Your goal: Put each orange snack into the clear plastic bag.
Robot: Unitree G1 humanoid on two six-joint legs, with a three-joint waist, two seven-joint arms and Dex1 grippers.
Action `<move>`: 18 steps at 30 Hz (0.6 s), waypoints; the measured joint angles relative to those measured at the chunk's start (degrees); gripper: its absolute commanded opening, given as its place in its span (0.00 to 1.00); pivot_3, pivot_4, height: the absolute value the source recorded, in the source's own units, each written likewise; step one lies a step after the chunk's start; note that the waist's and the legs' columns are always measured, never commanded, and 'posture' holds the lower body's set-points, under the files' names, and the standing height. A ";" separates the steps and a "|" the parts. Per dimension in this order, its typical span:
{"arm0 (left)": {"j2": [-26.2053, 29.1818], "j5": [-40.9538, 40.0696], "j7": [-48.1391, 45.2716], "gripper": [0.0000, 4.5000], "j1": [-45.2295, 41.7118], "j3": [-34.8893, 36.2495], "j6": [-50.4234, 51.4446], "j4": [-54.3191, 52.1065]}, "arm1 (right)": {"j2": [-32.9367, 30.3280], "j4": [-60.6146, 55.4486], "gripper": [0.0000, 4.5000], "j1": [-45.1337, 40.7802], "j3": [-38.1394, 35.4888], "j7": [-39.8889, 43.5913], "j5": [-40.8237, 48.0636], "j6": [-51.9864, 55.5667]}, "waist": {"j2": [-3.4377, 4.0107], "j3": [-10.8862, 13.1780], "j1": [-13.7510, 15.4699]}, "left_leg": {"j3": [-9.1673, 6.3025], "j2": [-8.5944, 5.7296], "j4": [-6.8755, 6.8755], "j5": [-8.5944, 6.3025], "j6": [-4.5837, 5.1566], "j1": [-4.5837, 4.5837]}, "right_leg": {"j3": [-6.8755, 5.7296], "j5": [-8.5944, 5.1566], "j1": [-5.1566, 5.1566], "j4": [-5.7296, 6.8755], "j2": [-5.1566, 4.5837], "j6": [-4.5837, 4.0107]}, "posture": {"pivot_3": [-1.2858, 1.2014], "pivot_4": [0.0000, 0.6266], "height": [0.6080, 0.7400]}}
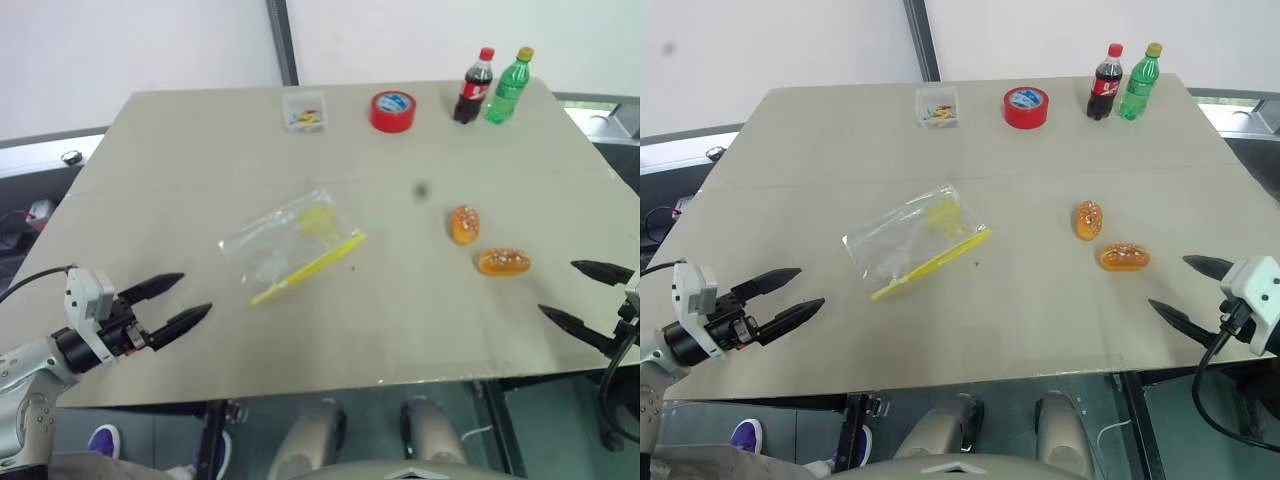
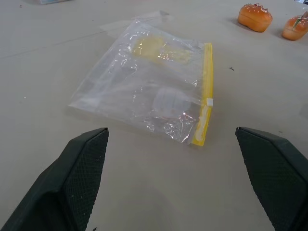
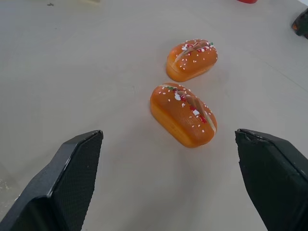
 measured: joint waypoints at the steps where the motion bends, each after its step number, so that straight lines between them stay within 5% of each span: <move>1: 0.00 0.00 0.00 1.00 0.00 0.00 0.00 0.00 | 0.00 0.00 1.00 0.00 0.00 0.00 0.00 0.00 | 0.00 0.00 0.00 | 0.00 0.00 0.00 0.00 0.00 0.00 | 0.00 0.00 0.00 0.00 0.00 0.00 | 0.52 0.24 1.00; 11: -0.13 -0.65 4.47 1.00 -2.49 -1.83 7.55 -0.41 | 0.04 -2.84 1.00 -6.16 3.81 -1.98 1.35 3.59 | -0.01 0.02 -0.01 | -0.02 0.01 -0.04 -0.01 0.00 -0.02 | -0.01 0.01 0.00 -0.10 0.02 0.00 | 0.52 0.24 1.00; 15: -0.22 -3.69 10.02 1.00 -3.05 -1.71 15.80 -2.30 | 0.25 -5.81 1.00 -8.91 7.26 -3.33 2.06 5.03 | -0.01 0.02 -0.03 | -0.05 0.02 -0.06 -0.01 0.00 -0.01 | -0.03 0.01 -0.01 -0.10 0.03 0.01 | 0.52 0.24 1.00; 18: 1.07 -11.15 16.38 1.00 -6.86 -1.22 32.13 -1.64 | 1.70 -8.80 1.00 -11.62 11.73 -4.81 3.04 6.82 | -0.04 0.05 0.00 | -0.13 0.02 -0.06 -0.01 0.00 -0.01 | -0.10 0.00 -0.01 -0.06 0.06 0.02 | 0.52 0.24 1.00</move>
